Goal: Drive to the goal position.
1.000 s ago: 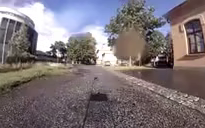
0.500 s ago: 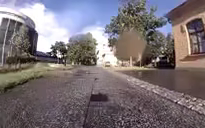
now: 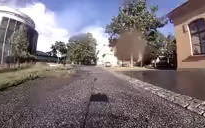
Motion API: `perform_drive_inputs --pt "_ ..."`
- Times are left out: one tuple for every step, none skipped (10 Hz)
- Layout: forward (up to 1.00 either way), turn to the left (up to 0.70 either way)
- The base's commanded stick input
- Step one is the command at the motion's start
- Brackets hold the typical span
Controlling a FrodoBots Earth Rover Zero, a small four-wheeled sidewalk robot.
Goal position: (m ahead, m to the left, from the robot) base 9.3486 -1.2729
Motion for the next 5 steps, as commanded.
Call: perform_drive_inputs --pt "0.50 0.00" --pt "0.50 0.00" --pt "0.50 0.00" --pt "0.50 0.00" --pt "0.50 0.00"
